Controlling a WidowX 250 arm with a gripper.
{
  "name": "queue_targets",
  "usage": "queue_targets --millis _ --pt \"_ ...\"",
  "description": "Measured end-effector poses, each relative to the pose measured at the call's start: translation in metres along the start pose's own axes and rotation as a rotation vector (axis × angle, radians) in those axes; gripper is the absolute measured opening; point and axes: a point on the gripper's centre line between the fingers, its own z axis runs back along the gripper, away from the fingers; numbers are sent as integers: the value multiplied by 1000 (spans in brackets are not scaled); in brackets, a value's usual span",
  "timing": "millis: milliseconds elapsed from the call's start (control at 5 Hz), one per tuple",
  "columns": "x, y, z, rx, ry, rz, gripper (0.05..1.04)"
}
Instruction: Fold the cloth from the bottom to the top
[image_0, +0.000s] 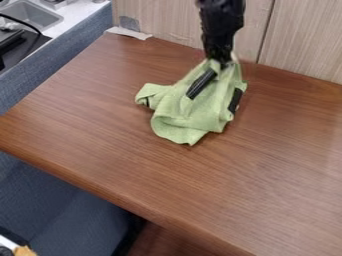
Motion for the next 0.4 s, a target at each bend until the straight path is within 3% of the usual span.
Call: queue_targets --millis 400 --pt "-4 5 -35 -10 0 0 59"
